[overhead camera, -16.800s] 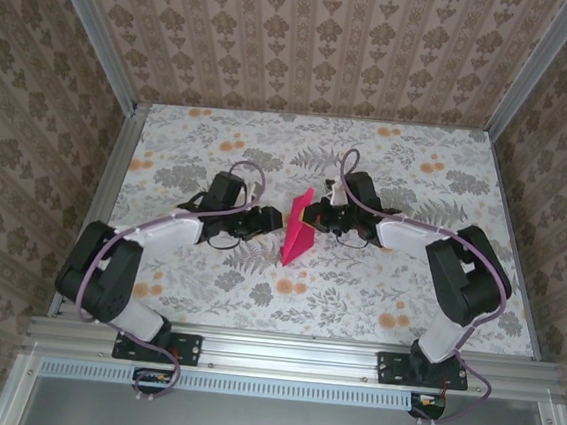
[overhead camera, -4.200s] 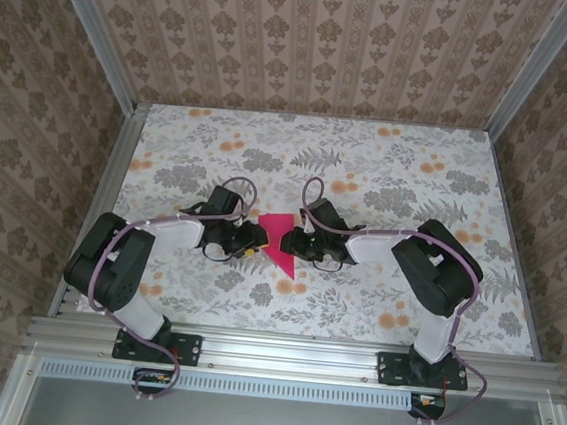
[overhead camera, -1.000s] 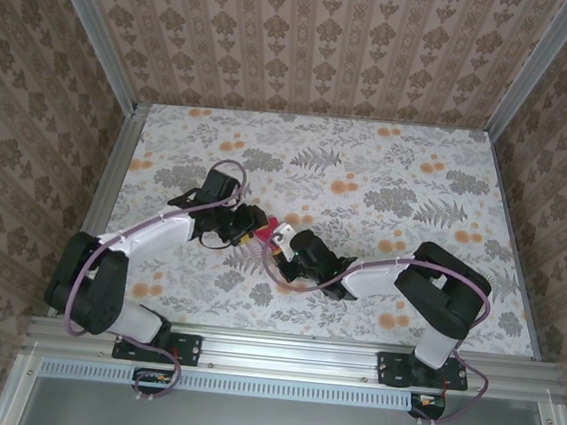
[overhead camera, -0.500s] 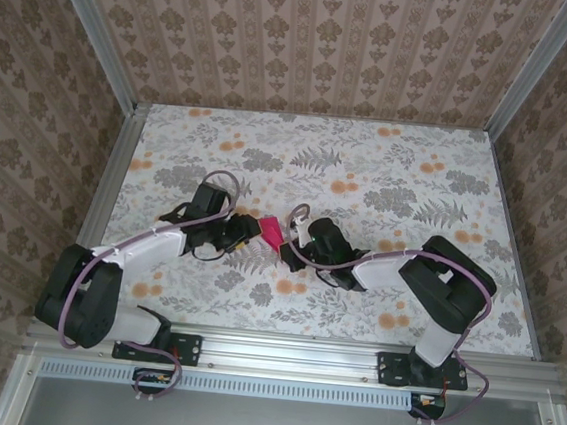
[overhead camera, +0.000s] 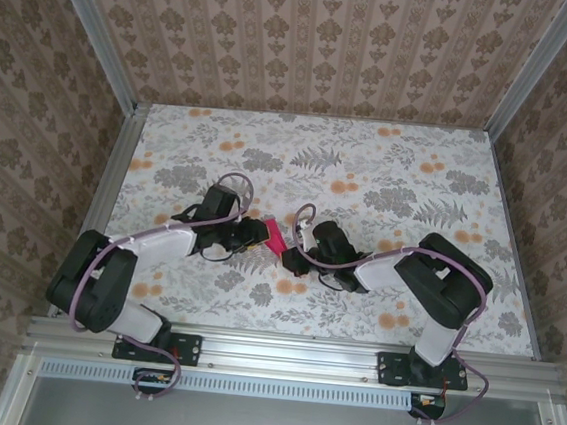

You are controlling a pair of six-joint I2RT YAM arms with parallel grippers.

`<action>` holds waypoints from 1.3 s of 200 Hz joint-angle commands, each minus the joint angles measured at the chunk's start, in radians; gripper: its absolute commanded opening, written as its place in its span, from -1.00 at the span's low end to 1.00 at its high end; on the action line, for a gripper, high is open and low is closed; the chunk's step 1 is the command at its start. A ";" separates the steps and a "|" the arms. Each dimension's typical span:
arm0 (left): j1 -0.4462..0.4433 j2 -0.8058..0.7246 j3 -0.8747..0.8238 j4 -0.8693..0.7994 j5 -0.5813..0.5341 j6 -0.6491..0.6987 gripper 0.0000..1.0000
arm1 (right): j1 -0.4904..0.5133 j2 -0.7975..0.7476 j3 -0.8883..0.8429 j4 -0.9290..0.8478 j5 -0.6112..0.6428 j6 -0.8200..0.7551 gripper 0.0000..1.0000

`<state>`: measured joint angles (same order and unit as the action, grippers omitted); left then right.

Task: Fold a paper plane with a square sheet of paper (pick it up from the middle)
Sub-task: Fold the wing for the fifth time at the center of the table.

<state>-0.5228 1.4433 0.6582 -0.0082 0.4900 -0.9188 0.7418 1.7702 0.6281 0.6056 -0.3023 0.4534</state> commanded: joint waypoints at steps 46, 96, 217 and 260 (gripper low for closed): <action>-0.017 0.065 0.054 0.045 0.034 0.031 -0.36 | -0.043 0.036 -0.004 0.058 -0.109 0.092 -0.74; -0.022 0.072 0.064 0.051 0.036 0.040 -0.35 | -0.077 0.066 0.019 0.077 -0.203 0.188 -0.75; -0.026 0.138 0.075 0.100 0.059 0.035 -0.42 | -0.102 0.114 0.067 0.076 -0.310 0.256 -0.70; -0.026 0.153 0.087 0.088 0.035 0.019 -0.48 | -0.109 0.124 0.073 0.071 -0.319 0.264 -0.61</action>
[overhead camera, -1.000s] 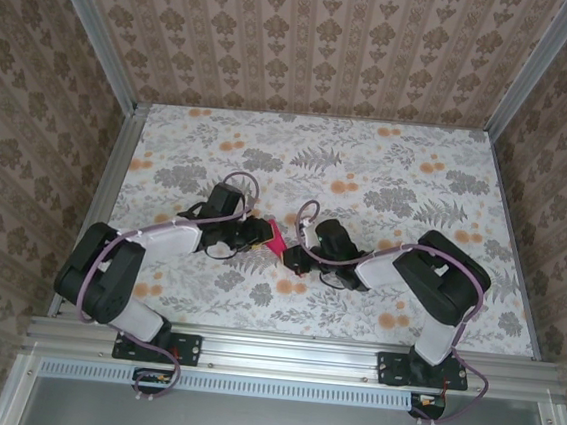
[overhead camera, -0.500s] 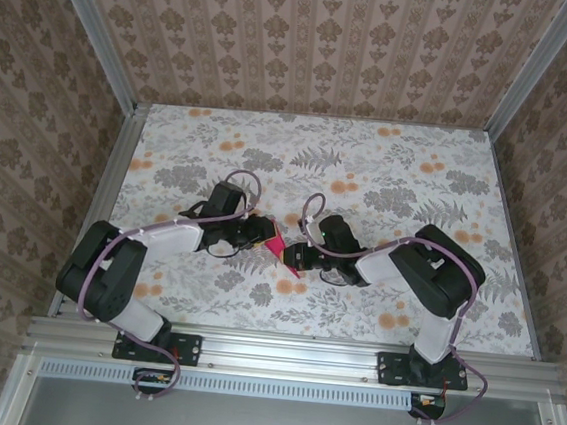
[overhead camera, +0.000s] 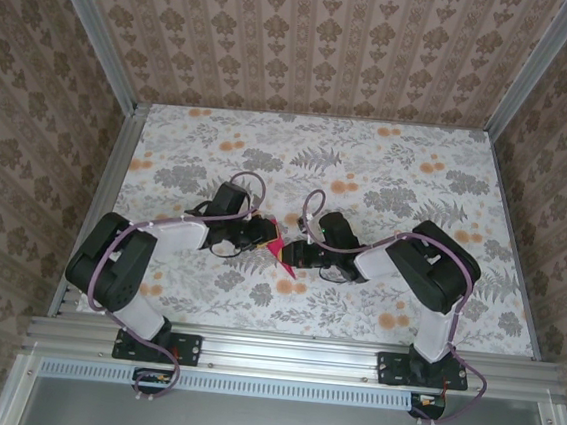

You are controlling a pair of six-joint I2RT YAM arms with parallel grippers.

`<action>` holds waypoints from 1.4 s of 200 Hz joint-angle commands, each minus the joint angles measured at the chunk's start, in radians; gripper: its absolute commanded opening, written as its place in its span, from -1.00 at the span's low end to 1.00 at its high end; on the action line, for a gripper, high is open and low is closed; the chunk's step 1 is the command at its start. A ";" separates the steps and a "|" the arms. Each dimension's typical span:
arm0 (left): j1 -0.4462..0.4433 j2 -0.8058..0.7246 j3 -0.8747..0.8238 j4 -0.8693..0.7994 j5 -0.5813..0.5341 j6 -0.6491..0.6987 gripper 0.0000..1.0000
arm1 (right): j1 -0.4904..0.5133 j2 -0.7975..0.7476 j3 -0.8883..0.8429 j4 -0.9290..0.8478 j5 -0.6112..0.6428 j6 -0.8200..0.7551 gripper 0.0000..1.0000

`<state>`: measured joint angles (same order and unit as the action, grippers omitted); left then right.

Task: Fold a paper plane with a square sheet of paper (pick it up from the middle)
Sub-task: Fold the wing for the fifth time at the center of the table.

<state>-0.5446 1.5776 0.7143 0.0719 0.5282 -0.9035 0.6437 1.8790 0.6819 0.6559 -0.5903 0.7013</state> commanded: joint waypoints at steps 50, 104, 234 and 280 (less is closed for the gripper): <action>-0.005 0.048 0.039 -0.005 -0.013 -0.010 -0.50 | -0.016 -0.001 0.025 0.008 -0.031 0.022 -0.53; -0.005 0.062 0.047 -0.021 -0.027 -0.026 -0.52 | -0.023 -0.015 0.034 -0.021 -0.017 0.021 -0.48; -0.005 0.085 0.072 -0.022 -0.041 -0.064 -0.52 | -0.020 0.010 0.130 -0.220 0.006 -0.135 -0.42; -0.005 0.082 0.080 -0.022 -0.036 -0.066 -0.52 | -0.022 0.029 0.146 -0.227 0.026 -0.152 -0.44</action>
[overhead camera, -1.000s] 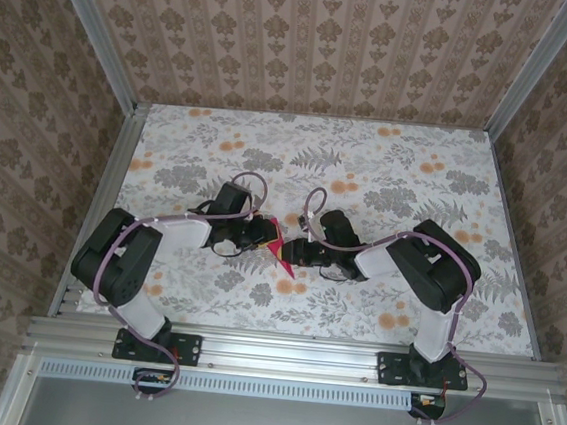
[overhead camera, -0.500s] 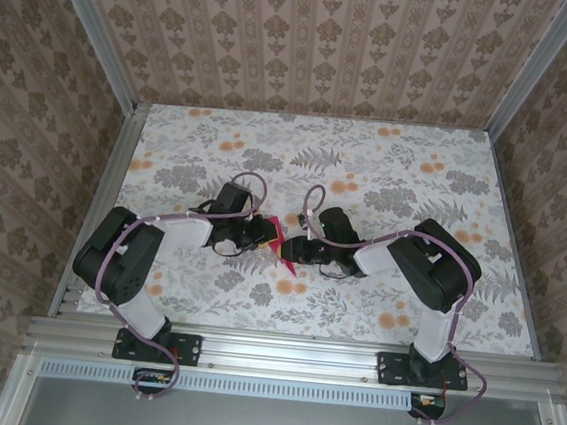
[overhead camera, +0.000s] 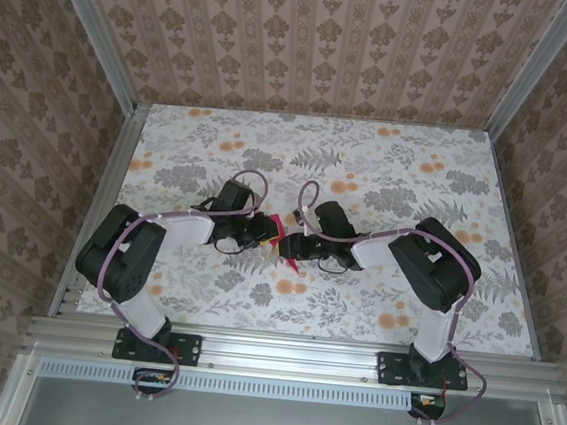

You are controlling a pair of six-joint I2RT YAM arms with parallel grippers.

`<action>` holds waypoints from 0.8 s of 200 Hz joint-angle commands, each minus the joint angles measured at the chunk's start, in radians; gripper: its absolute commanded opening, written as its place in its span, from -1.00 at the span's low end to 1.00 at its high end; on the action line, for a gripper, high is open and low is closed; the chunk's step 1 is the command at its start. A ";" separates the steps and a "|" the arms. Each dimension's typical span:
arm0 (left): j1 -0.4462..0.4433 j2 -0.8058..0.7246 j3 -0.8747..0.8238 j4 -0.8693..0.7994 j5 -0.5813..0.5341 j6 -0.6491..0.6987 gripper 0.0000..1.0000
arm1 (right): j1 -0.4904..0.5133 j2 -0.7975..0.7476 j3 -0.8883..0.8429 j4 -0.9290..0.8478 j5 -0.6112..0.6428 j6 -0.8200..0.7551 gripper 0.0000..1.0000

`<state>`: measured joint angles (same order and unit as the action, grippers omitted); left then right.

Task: Fold a paper plane with a square sheet of paper (pick it up from the middle)
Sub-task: Fold the wing for the fifth time at the center of the table.

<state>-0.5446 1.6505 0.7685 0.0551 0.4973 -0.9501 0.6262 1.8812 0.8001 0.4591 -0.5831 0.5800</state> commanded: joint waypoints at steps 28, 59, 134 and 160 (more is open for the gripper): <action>-0.004 -0.002 0.028 -0.005 0.001 -0.022 -0.52 | -0.006 0.033 0.031 -0.010 0.017 -0.016 -0.63; 0.004 -0.043 0.023 -0.008 0.000 -0.009 -0.50 | -0.027 0.032 0.011 0.086 -0.040 0.071 -0.85; 0.031 -0.134 -0.054 0.051 0.026 0.057 -0.37 | -0.046 0.022 -0.044 0.255 -0.171 0.317 -0.90; 0.030 -0.136 -0.071 0.077 0.033 0.062 -0.37 | -0.047 0.046 -0.047 0.263 -0.184 0.349 -0.90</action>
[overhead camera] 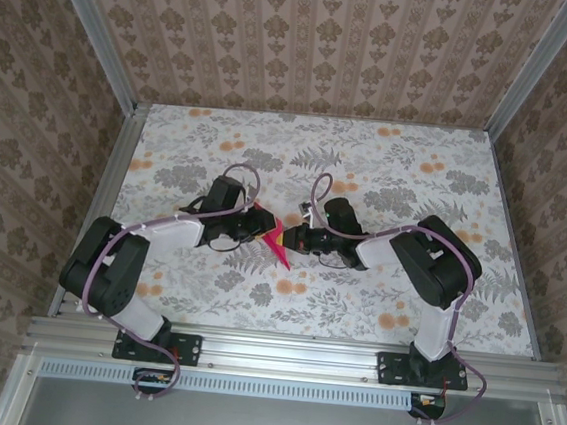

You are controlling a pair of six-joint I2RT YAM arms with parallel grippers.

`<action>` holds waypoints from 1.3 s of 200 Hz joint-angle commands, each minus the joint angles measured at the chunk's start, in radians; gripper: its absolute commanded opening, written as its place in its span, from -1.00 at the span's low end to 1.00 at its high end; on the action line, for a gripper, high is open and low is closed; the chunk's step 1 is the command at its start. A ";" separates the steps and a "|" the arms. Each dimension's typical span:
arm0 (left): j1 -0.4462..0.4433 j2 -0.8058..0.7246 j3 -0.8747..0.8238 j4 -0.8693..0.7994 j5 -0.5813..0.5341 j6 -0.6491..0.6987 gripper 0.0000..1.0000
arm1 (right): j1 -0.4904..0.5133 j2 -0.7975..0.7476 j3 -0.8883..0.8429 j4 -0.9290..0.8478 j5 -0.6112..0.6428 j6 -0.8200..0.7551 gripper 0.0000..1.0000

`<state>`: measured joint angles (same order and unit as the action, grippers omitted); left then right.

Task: Fold a paper plane with a square sheet of paper (pick it up from the middle)
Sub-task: Fold the wing for the fifth time at the center of the table.

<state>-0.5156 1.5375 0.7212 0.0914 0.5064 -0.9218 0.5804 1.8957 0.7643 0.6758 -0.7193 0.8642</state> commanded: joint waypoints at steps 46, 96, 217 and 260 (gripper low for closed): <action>-0.003 -0.026 -0.044 0.092 0.041 0.041 -0.37 | -0.001 0.084 -0.016 0.083 -0.069 0.119 -0.91; -0.008 -0.019 -0.045 0.083 0.041 0.056 -0.38 | -0.001 0.110 -0.013 0.089 -0.081 0.133 -0.89; -0.017 0.045 -0.040 0.057 0.000 0.078 -0.48 | 0.001 0.149 0.001 0.073 -0.108 0.127 -0.82; -0.015 0.075 -0.033 0.041 -0.034 0.077 -0.56 | 0.001 0.143 0.007 0.067 -0.104 0.123 -0.77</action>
<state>-0.5297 1.5837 0.6819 0.1555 0.5022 -0.8696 0.5804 2.0247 0.7578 0.7597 -0.8089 0.9916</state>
